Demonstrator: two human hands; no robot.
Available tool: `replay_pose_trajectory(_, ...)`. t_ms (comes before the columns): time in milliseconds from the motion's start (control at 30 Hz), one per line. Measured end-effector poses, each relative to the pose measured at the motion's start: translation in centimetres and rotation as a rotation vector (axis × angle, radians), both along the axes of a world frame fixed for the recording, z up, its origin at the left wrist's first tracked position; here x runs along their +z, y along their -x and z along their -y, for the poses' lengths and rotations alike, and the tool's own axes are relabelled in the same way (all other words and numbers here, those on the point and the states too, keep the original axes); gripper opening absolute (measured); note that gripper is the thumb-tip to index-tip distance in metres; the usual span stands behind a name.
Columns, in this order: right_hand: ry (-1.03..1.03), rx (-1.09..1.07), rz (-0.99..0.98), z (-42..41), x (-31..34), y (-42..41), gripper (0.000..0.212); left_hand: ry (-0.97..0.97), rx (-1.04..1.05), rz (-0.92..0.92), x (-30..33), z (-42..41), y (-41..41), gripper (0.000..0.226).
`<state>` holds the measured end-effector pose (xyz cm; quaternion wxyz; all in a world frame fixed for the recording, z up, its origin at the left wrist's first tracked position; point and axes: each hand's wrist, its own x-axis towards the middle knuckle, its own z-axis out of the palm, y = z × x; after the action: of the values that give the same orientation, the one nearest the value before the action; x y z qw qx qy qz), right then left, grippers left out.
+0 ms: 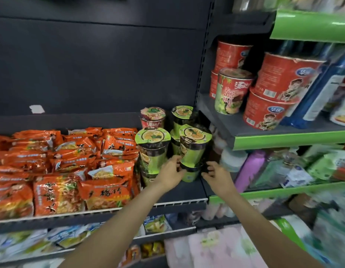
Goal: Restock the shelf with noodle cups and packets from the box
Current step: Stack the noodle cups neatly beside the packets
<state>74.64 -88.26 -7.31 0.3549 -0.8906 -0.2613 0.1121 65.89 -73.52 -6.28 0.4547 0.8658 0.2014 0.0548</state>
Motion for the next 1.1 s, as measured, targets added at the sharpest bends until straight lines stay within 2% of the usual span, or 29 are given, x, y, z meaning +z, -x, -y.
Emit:
replay_pose_trajectory(100,-0.045,-0.02,-0.073,-1.2,-1.4,-0.8,0.068,0.059,0.005,-0.034,-0.5,0.0,-1.7,0.064)
replay_pose_trajectory(267,-0.059,-0.042,-0.175,-3.1,-3.8,-2.6,0.088,0.134,0.072,-0.076,-1.6,-0.7,-4.2,0.069)
replay_pose_trajectory(433,-0.091,-0.03,-0.173,-3.4,-4.2,-3.4,0.078,0.228,0.079,-0.054,-3.9,-1.2,-5.3,0.075)
replay_pose_trajectory(567,-0.091,-0.007,-0.135,-3.4,-4.4,-4.6,0.074,0.279,0.092,-0.026,-3.4,-0.9,-5.0,0.072)
replay_pose_trajectory(667,-0.099,0.006,-0.199,-3.5,-4.4,-5.7,0.083,0.35,0.083,-0.012,-3.5,-0.5,-4.7,0.07)
replay_pose_trajectory(733,-0.104,0.02,-0.224,-3.6,-4.3,-6.2,0.088,0.341,0.113,-0.002,-3.8,-0.7,-4.8,0.071)
replay_pose_trajectory(900,-0.156,-0.064,-0.052,-3.9,-4.8,-5.7,0.084,0.299,0.188,0.011,-3.2,-1.9,-5.9,0.073)
replay_pose_trajectory(1100,-0.13,-0.105,-0.11,-4.4,-5.3,-5.9,0.073,0.371,0.134,0.02,-2.8,-2.0,-6.3,0.085)
